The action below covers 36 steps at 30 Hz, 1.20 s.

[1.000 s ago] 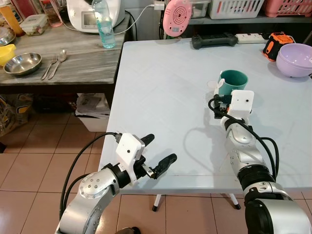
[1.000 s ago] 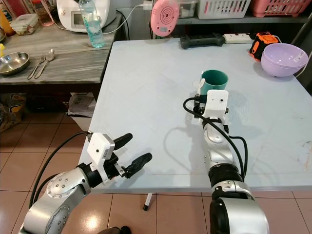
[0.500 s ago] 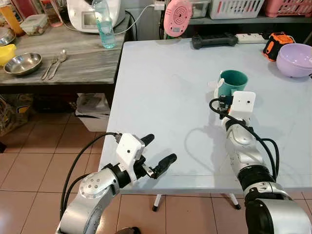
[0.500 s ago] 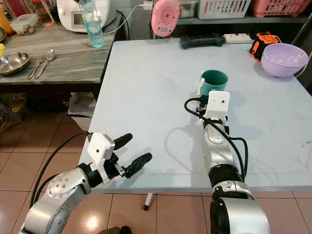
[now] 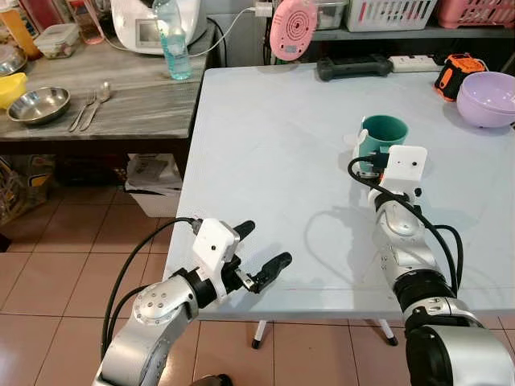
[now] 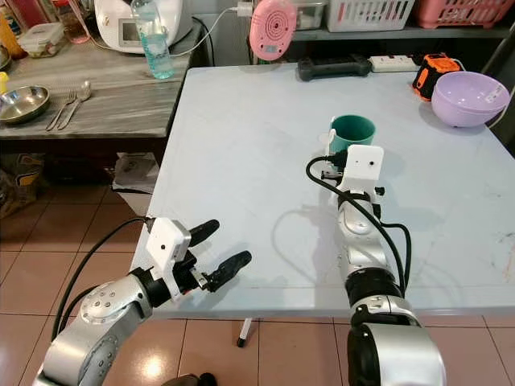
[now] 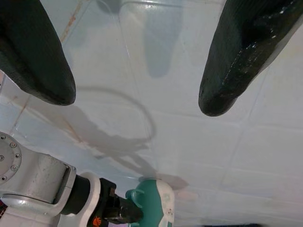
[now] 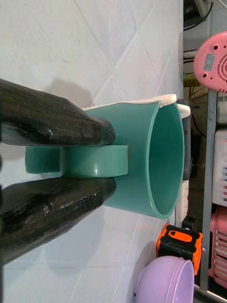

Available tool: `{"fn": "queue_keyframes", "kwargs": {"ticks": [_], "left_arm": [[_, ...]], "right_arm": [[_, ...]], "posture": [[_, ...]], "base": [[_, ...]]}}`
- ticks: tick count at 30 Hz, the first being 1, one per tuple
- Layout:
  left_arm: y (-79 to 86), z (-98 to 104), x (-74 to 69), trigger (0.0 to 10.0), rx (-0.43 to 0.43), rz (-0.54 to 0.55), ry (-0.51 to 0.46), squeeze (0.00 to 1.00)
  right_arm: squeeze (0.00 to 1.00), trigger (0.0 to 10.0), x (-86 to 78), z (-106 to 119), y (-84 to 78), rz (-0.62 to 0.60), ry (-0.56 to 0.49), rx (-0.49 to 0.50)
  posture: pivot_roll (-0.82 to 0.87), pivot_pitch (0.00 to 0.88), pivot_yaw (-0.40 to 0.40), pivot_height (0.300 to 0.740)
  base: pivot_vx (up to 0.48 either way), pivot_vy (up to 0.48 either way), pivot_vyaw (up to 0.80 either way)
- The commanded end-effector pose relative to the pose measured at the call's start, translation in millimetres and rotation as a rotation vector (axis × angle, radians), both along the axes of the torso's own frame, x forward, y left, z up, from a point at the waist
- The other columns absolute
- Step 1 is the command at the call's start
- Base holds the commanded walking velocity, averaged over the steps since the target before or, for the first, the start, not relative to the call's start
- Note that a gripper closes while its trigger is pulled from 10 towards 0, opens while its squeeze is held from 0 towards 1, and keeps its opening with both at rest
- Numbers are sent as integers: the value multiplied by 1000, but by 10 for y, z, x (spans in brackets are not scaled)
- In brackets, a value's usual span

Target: Setting the table

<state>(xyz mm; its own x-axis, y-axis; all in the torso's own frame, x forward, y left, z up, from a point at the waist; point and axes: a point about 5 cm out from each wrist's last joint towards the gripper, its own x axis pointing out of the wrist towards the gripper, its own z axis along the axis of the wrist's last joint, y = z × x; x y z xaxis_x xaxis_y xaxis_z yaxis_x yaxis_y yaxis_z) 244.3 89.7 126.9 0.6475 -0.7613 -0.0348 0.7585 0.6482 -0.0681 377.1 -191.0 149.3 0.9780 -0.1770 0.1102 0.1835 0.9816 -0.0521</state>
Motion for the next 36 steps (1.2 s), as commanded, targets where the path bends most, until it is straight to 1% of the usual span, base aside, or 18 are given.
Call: {"fn": "queue_keyframes", "kwargs": {"ticks": [1, 9, 15, 18, 22, 23, 24, 25, 26, 29, 30, 31, 35, 36], "left_arm": [[8, -7, 19, 10000, 12, 5, -2, 0], [18, -11, 15, 10000, 18, -2, -2, 0], [20, -5, 30, 10000, 24, -7, -12, 0], [13, -6, 54, 10000, 18, -15, -10, 0], [21, 9, 103, 10000, 11, -21, -18, 0], [24, 11, 130, 10000, 8, -18, -19, 0], [23, 12, 148, 10000, 7, -14, -23, 0], [22, 13, 160, 10000, 6, -12, -25, 0], [17, 33, 194, 10000, -13, 3, -26, 0], [-1, 103, 293, 10000, -60, 43, -37, 0], [-1, 103, 293, 10000, -60, 43, -37, 0], [8, 126, 329, 10000, -73, 70, -45, 0], [77, 155, 390, 10000, -83, 154, -71, 0], [77, 155, 390, 10000, -83, 154, -71, 0]], "right_arm": [[0, 0, 21, 55, 1, -6, -18, -2], [0, 0, 8, 44, 3, -12, -23, 8], [0, 0, -22, 115, -16, 7, -66, 48], [0, 0, -57, 159, -51, 17, -90, 62], [0, 0, -142, 178, -40, 53, -112, 62], [0, 824, -177, 174, -29, 61, -116, 63], [0, 2431, -199, 168, -19, 68, -117, 66], [0, 2431, -214, 165, -13, 73, -117, 69], [0, 9882, -249, 149, 15, 85, -112, 70], [0, 10000, -385, 90, 120, 127, -99, 70], [0, 10000, -385, 90, 120, 127, -99, 70], [0, 10000, -451, 65, 168, 141, -98, 60], [0, 10000, -607, 19, 235, 160, -84, 72], [0, 10000, -607, 19, 235, 160, -84, 72]], "posture": [[52, 111, 59, 740], [50, 115, 72, 740], [39, 101, 74, 740], [28, 86, 73, 740], [9, 62, 72, 740], [8, 59, 72, 740], [2, 49, 72, 740], [2, 49, 72, 740], [-7, 39, 74, 740], [-16, 25, 71, 740], [-16, 25, 71, 740], [-20, 17, 72, 740], [-23, 10, 75, 740], [-23, 10, 75, 740]], "base": [[0, 0, 0], [0, 0, 0], [0, 0, 0], [0, 0, 0], [0, 0, 0], [0, 0, 0], [0, 0, 0], [0, 0, 0], [0, 0, 0], [0, 0, 0], [0, 0, 0], [0, 0, 0], [0, 0, 0], [0, 0, 0]]}}
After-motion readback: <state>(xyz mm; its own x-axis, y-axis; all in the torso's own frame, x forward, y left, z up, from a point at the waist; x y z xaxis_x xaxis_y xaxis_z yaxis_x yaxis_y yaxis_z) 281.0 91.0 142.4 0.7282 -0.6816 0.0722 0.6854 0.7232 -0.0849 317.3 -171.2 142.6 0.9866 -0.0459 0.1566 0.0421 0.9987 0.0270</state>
